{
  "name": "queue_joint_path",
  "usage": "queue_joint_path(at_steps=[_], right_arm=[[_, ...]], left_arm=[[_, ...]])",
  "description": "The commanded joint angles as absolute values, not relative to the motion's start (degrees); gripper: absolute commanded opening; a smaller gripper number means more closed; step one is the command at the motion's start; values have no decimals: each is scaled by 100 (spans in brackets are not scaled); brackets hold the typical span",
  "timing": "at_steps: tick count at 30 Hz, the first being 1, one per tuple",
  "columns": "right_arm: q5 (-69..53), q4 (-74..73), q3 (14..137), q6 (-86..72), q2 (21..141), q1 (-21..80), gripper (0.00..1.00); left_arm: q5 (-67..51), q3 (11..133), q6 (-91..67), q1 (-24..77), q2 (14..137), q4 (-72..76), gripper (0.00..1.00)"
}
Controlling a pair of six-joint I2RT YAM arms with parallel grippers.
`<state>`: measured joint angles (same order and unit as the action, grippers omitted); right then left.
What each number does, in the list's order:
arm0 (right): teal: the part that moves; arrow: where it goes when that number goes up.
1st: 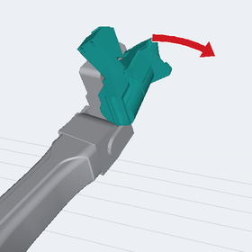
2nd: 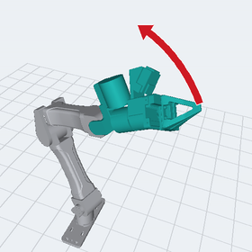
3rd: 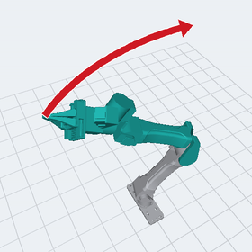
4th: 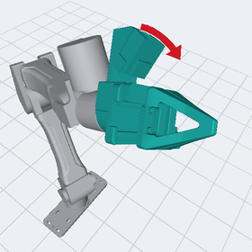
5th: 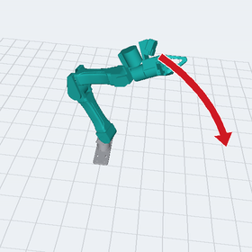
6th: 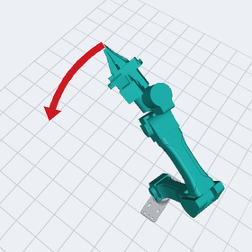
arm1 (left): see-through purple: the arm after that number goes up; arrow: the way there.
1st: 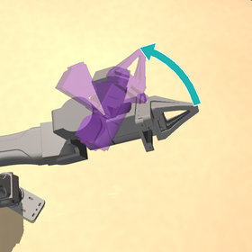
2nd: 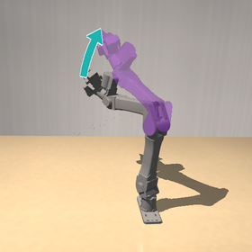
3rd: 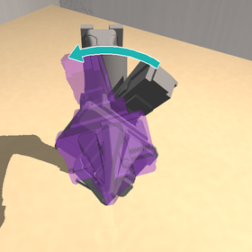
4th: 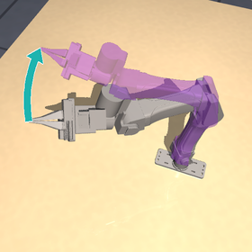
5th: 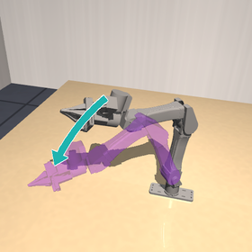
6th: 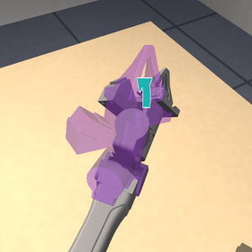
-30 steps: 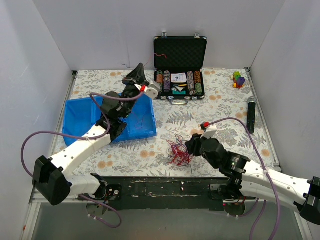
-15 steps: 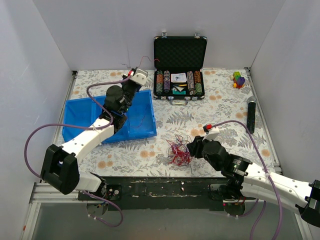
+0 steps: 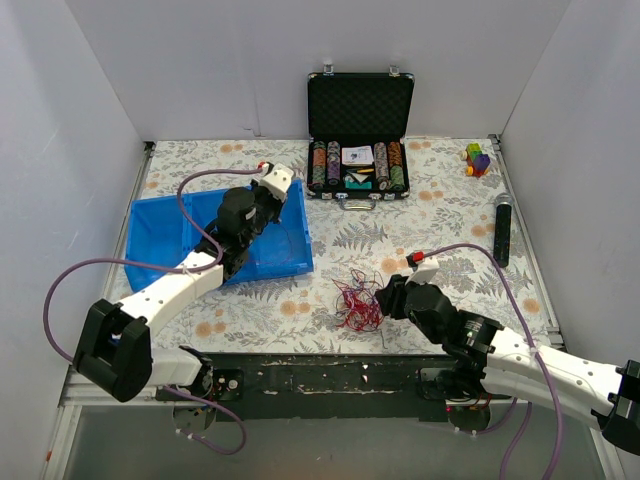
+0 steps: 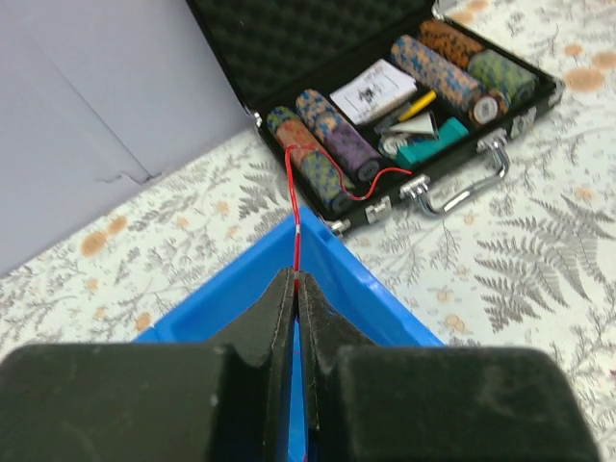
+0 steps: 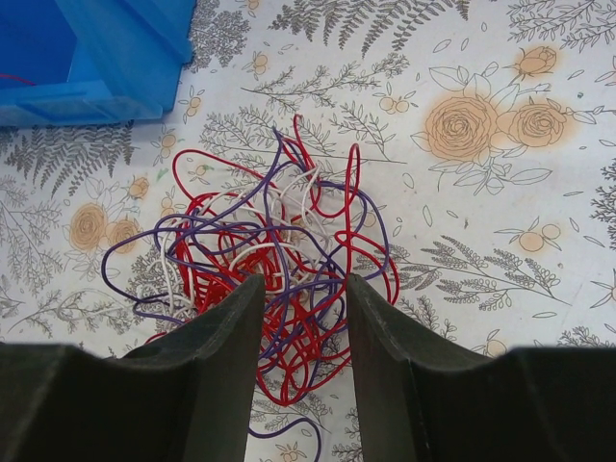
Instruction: Untangle the cables
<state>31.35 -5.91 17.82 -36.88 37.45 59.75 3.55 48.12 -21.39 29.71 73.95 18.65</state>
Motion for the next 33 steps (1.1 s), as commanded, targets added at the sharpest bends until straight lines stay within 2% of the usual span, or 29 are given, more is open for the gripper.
queue_joint_path(at_steps=[1,5,8,13,18,28,33], right_arm=[[3217,-360,1767,-3771,3692,5976,47],[3217,-378,1740,-3779,3683,5968,47],[3208,-396,1723,-3823,3700,5968,47],[3182,-369,1652,-3850,3691,5968,47],[3147,-343,1652,-3876,3770,5968,47],[3173,-360,1661,-3894,3762,5968,47],[3138,-290,1582,-3920,3797,5968,47]], left_arm=[[141,4641,-2127,2953,7076,1178,0],[359,4430,-1899,2953,6970,1081,0],[974,4421,-2100,2953,6979,915,0],[1011,4623,-2215,2953,7075,124,0],[1853,5035,-2644,2953,7461,-368,0],[2372,5572,-3471,2901,7972,-1677,0],[2286,5450,-3849,2883,7446,-1714,0]])
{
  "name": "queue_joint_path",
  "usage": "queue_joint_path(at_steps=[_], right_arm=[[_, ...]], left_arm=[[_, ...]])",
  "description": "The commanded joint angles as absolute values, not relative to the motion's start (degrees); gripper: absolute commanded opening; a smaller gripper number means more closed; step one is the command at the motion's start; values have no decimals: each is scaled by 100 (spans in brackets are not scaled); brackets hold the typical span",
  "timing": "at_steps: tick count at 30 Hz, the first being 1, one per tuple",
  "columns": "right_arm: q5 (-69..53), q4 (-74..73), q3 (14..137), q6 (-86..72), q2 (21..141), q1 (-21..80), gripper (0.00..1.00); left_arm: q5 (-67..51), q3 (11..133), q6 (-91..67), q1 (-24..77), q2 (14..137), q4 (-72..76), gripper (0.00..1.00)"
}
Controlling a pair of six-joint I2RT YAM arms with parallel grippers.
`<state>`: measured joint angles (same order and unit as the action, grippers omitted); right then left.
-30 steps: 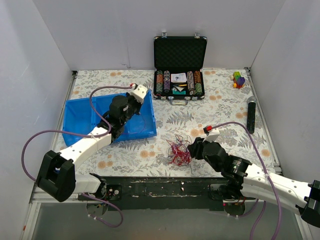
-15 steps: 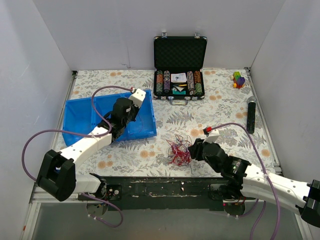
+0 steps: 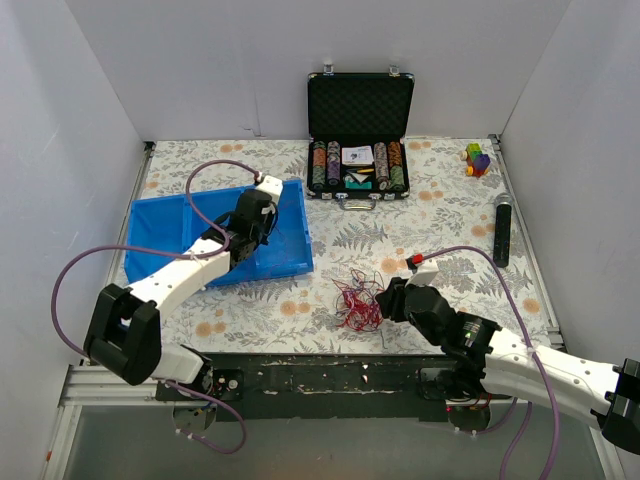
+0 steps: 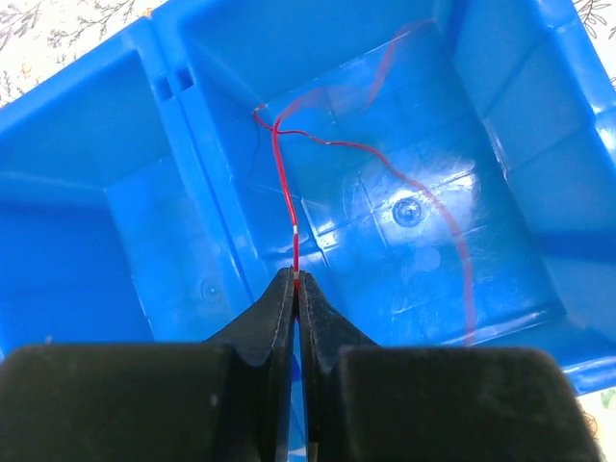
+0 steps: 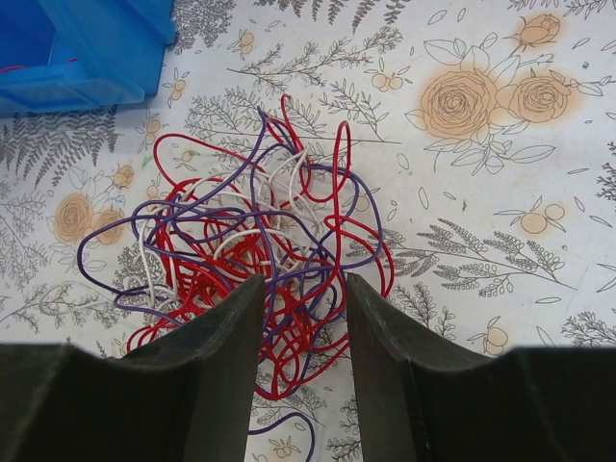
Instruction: Untangle the cables
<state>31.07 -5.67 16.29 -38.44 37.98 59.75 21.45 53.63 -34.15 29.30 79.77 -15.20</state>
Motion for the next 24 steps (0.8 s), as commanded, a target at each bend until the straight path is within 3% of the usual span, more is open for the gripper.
queue_joint_path(at_steps=[1,7,20,21,24], right_arm=[[3120,-264,1591,-3911,3823,5968,47],[3103,-193,1608,-3911,3885,5968,47],[3182,-264,1600,-3920,3841,5968,47],[3182,-272,1600,-3937,3841,5968,47],[3173,-264,1591,-3938,3850,5968,47]], left_arm=[[2276,5423,-3893,2874,7323,-1705,0],[1803,5502,-3509,2874,7312,-1784,0],[959,6767,-2672,2909,8964,-1969,0],[923,6907,-2672,2909,9087,-1969,4],[765,7127,-2672,2909,9237,-2004,30]])
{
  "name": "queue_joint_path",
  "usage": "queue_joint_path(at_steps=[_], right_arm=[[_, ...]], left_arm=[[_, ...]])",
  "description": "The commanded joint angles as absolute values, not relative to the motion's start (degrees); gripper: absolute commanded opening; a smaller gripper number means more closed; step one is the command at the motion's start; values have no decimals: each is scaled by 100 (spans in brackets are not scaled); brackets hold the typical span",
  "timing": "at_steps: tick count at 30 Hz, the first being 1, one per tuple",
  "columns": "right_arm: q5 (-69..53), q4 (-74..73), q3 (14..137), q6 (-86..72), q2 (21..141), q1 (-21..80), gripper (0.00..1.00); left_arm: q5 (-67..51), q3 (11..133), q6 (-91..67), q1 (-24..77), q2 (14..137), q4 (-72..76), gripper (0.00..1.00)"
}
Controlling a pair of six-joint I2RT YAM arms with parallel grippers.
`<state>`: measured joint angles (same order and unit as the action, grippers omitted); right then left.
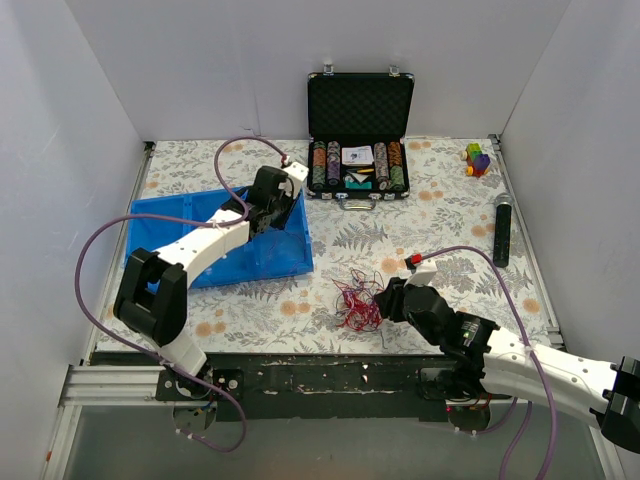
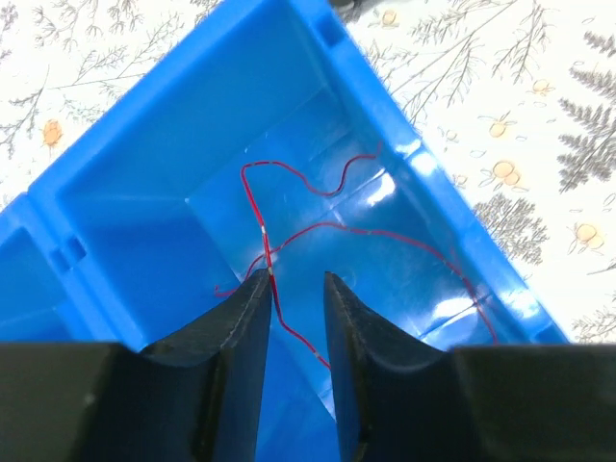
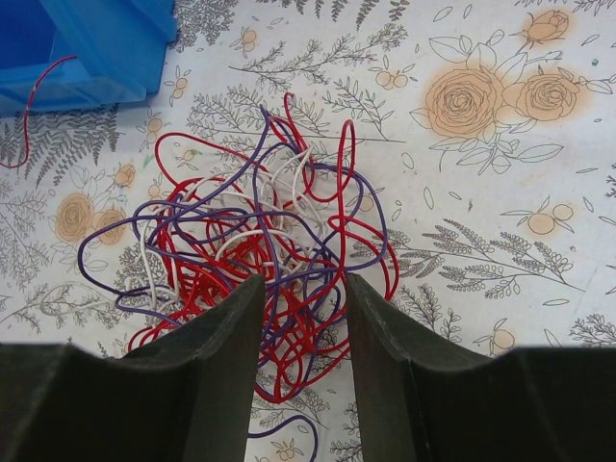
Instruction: Untangle the cables
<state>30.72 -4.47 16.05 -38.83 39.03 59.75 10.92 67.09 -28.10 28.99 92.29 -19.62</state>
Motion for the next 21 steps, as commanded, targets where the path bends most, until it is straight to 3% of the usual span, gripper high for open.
queue_joint_path(at_steps=[1,2,3,6,10,13,17,21], right_arm=[[3173,-272,1591,-3938,3850,5959,47],[3173,-272,1600,-3937,3858,5968,47],[3182,-272,1591,-3937,3858,5959,47],[3173,-246,1582,-3902,3867,5959,47],[3120,-167,1582,-3894,3955,5959,47],[3094,-123,1600,-3885,4016,5950,47],[3067,-114,1600,-3867,4017,5959,47],[3059,-132,1582,-3867,3973,5950,47]], left_arm=[[721,7145,-2681,2909,9220,-2013,44],[686,7119,-2646,2909,9159,-1995,57],[668,7067,-2602,2909,9080,-1969,63],[642,6891,-2383,2909,8755,-1793,75],[519,6926,-2180,2909,8298,-1793,78],[203,6882,-1996,2909,7780,-1977,92],[-691,6523,-1645,2927,7034,-2503,90],[-1459,5339,-1188,3443,5935,-2961,85]])
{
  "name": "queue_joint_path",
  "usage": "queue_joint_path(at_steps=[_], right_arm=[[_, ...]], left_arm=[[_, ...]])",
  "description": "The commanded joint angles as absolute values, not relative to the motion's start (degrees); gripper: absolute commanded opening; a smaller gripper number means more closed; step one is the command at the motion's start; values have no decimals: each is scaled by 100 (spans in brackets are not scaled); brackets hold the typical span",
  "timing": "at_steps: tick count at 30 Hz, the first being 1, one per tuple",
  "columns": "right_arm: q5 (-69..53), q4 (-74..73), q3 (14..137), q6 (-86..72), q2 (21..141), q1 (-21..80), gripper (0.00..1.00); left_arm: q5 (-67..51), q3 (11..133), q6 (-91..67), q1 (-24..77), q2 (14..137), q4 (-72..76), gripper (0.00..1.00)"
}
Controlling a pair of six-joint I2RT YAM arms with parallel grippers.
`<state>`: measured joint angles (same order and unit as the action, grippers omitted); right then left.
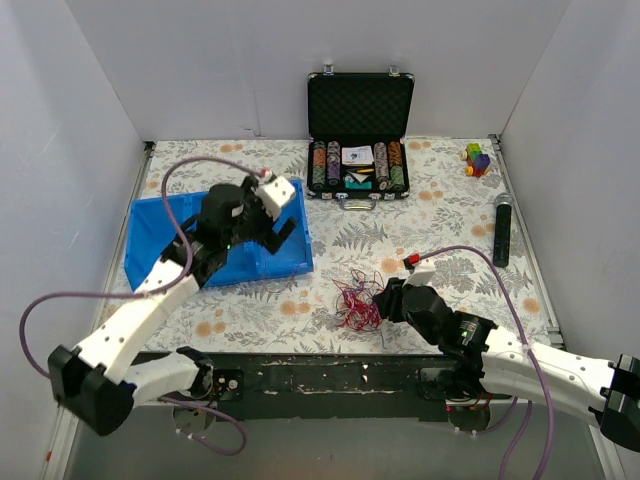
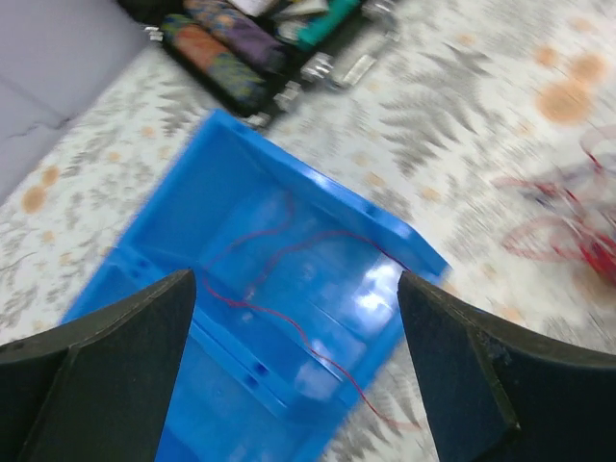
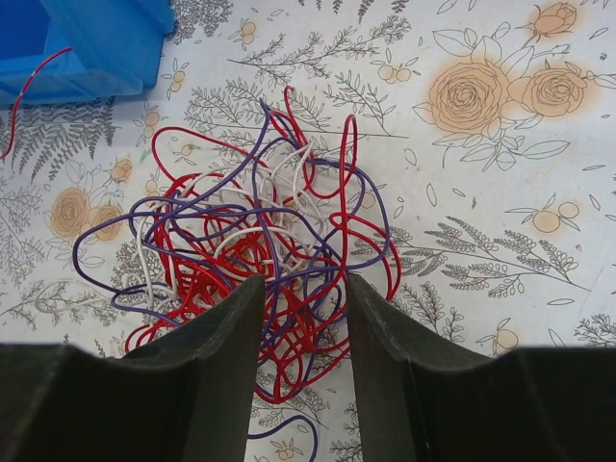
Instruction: Untangle the cables
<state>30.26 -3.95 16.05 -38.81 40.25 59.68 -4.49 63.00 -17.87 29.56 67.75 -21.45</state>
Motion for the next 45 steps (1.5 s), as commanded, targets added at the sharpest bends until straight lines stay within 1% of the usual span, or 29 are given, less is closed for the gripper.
queue_joint_path(at_steps=[1,4,7,9,10,14,19,23,27,29,31,34,37,40,45], right_arm=[[3059,-114,1573,-3867,3964,5950,47],[3059,-123,1582,-3876,3955,5950,47],[3067,-141,1617,-3876,3973,5950,47],[3085,-141,1626,-3876,3973,5950,47],[3094,-141,1626,-3867,3973,5950,47],[3120,-141,1626,-3867,3946,5950,47],[3173,-193,1626,-3823,3885,5950,47],[3199,-185,1565,-3823,3832,5950,47],[3199,-141,1538,-3823,3858,5941,47],[3182,-106,1547,-3823,3876,5941,47],[3173,-88,1556,-3815,3876,5941,47],[3155,-97,1573,-3806,3876,5941,48],[3138,-97,1573,-3806,3859,5941,47],[3129,-79,1582,-3806,3858,5941,47],[3103,-61,1626,-3762,3981,5941,47]], left_arm=[[-1372,5013,-995,3767,5654,-2997,85],[-1108,4002,-143,4498,4898,-2875,85],[-1011,3332,508,4649,4553,-2558,85],[-950,3130,737,4641,4588,-2365,85],[-871,2998,825,4641,4614,-2208,83],[-370,2427,1150,4649,4667,-1075,80],[-177,1820,1801,4641,4676,-240,78],[280,1389,2223,4641,4790,649,73],[536,1380,2215,4649,5070,1010,62],[728,1380,2128,4632,5272,1351,48],[843,1528,1944,4632,5405,1477,36],[765,1854,1671,4641,5397,1293,21],[563,2109,1538,4641,5186,1099,14],[571,2468,1249,4632,5176,968,13],[1063,3189,442,4579,5965,906,11]])
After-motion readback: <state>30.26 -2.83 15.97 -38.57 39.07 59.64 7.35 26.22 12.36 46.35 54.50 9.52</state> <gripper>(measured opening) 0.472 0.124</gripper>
